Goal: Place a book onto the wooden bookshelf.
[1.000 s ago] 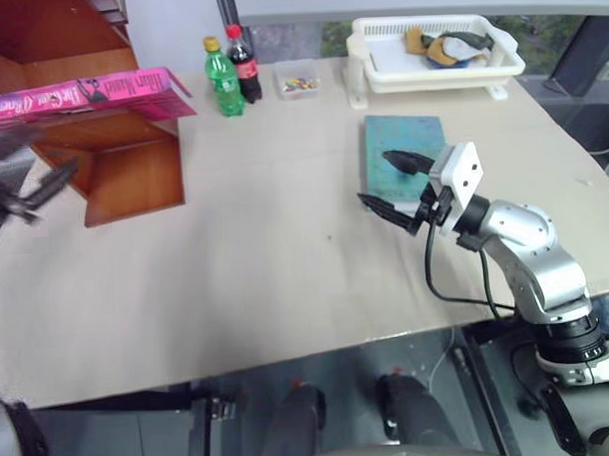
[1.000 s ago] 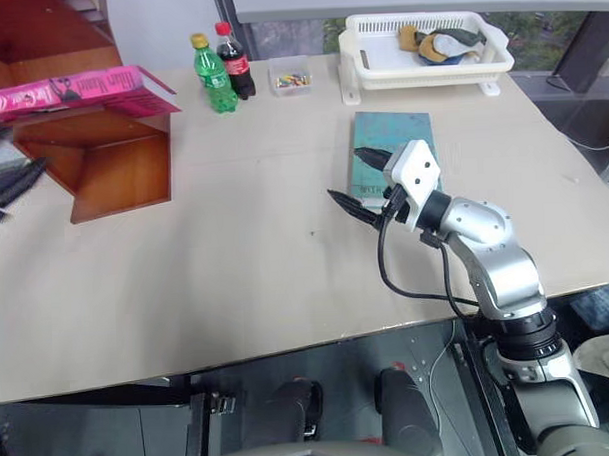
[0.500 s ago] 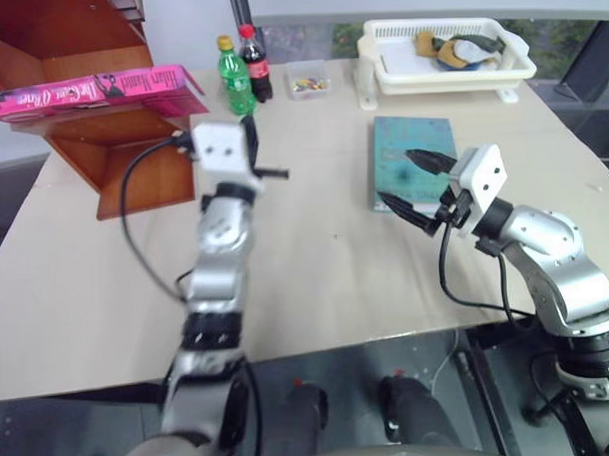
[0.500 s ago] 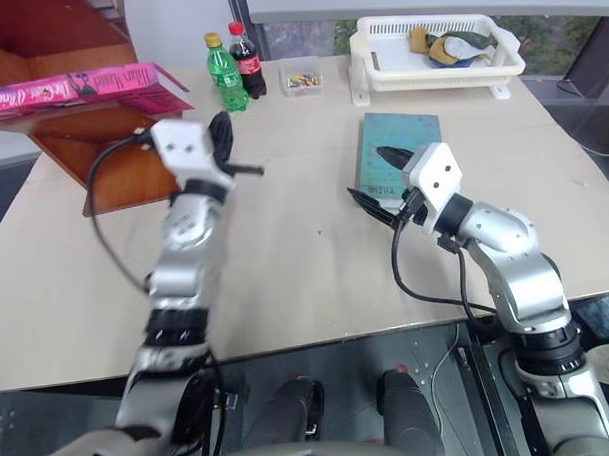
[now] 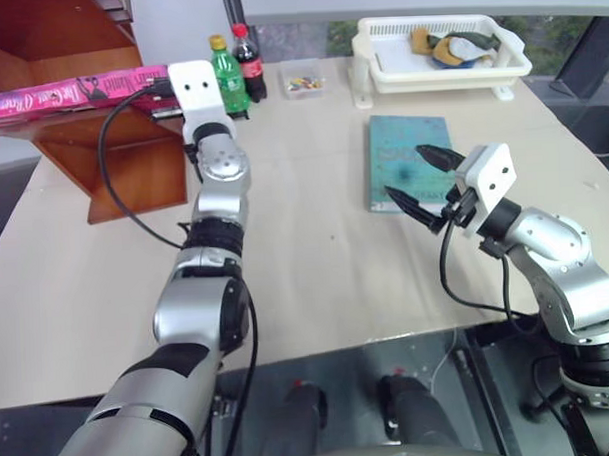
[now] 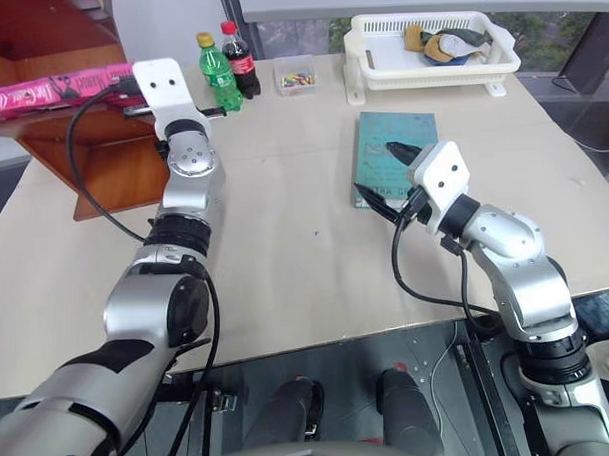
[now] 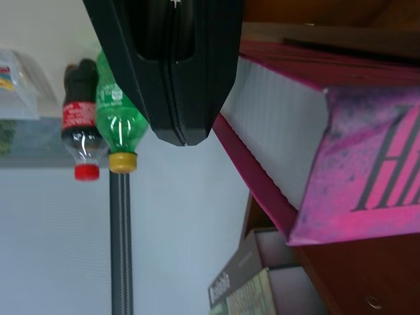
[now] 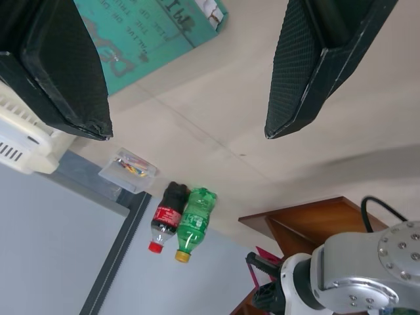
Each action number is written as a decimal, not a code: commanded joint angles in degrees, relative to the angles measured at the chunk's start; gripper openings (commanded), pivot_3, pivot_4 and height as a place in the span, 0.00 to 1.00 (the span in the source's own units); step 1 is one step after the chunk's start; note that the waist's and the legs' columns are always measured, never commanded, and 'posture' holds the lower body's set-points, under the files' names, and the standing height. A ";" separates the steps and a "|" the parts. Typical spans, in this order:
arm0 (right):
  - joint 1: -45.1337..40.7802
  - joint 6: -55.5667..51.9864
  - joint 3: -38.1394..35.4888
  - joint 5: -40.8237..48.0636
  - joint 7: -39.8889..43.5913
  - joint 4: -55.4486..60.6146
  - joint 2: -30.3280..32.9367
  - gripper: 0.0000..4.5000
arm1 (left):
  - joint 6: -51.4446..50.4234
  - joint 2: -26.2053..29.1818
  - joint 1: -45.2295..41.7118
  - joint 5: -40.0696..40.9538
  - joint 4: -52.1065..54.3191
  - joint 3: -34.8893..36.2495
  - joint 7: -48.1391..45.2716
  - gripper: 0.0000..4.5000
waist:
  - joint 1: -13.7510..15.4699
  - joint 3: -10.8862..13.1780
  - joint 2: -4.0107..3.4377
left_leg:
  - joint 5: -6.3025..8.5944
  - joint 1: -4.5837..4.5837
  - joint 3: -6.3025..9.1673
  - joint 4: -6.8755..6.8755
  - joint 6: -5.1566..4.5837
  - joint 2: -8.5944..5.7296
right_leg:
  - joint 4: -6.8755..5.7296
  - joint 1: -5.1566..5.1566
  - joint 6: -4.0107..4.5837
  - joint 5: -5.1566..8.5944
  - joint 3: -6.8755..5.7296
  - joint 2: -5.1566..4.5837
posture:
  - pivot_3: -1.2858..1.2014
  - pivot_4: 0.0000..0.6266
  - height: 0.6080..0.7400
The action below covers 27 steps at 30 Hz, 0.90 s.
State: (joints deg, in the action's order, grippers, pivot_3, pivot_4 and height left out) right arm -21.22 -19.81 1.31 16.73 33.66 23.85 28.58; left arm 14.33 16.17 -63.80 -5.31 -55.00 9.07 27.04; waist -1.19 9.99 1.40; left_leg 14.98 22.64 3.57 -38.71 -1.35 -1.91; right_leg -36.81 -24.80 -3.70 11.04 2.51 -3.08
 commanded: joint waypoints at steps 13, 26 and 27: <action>5.10 -3.39 -3.55 -2.50 -3.11 -0.51 2.07 0.99 | -11.99 0.57 30.89 30.63 38.07 -1.74 -58.59 0.26 | 0.05 -0.01 -0.03 | -0.10 0.12 -0.08 0.16 0.16 0.14 | 0.07 -0.15 0.01 0.01 0.10 -0.07 | 0.52 0.24 1.00; 28.13 -7.55 -23.97 3.89 3.06 10.77 12.50 1.00 | -34.14 26.69 67.42 44.36 68.86 19.46 -73.05 0.99 | 0.68 -0.02 -0.16 | 0.01 -0.19 -0.02 0.26 -0.03 0.27 | 0.15 0.14 0.01 0.05 0.02 -0.03 | 0.52 0.24 1.00; 29.03 -8.42 -25.50 4.88 3.33 11.54 12.86 1.00 | -34.21 27.58 69.60 44.26 69.63 21.10 -74.03 0.99 | 0.66 -0.03 -0.17 | 0.01 -0.27 -0.03 0.25 -0.03 0.29 | 0.17 0.26 0.02 0.07 0.02 -0.02 | 0.52 0.24 1.00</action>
State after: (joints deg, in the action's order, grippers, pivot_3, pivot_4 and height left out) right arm 7.21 -27.58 -20.12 20.13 36.27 32.63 40.67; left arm -19.84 42.44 4.47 38.36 11.49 26.75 -45.46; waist -0.53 9.97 1.23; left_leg 14.99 22.22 3.51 -38.46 -1.38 -1.60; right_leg -36.63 -24.41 -3.49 11.25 2.54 -3.10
